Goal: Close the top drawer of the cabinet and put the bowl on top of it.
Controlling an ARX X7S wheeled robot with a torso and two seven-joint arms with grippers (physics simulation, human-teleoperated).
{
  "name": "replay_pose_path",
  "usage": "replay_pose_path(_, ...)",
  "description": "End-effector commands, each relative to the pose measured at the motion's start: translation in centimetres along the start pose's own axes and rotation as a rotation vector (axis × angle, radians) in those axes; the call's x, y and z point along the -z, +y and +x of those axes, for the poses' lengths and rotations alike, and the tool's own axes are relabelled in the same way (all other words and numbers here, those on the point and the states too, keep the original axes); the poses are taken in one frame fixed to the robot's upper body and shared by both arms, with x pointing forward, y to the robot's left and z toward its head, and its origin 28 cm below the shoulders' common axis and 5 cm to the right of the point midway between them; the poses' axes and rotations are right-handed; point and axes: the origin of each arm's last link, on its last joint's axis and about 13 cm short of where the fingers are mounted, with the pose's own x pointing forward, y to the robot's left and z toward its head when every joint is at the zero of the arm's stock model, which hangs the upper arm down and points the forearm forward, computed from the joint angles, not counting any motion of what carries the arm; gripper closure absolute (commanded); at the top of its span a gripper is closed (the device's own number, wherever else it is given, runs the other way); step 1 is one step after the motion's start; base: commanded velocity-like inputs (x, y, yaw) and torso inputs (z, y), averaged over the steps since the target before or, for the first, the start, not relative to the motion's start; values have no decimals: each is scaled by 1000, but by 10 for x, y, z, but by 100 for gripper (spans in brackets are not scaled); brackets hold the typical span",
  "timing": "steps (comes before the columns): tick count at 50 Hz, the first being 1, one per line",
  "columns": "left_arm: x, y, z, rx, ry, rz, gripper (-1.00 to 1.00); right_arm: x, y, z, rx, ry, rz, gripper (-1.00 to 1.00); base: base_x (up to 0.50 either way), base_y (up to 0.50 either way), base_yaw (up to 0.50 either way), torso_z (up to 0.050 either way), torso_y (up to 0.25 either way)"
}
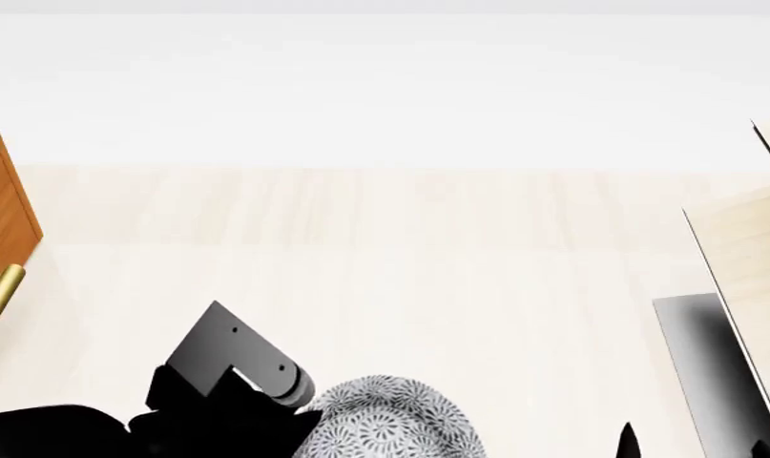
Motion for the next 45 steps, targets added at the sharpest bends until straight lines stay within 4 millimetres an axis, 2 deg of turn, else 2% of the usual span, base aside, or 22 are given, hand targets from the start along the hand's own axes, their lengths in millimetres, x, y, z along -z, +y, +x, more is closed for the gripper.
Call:
replay_pose_path(1,-10,0,-11,-18,-48,24,100,1,-1,-1,0,0,2,-100,0,0,0,0,0)
replay_pose_path(32,-45,10,-44,-162,-204,61,100,2,-2,-3,0,-2,6,-100,0,0,0,0,0)
replay_pose_path(45,-62,10,-65,-185,-259,59,100,-1,-2,-8,2,-15,4,-100,0,0,0,0,0)
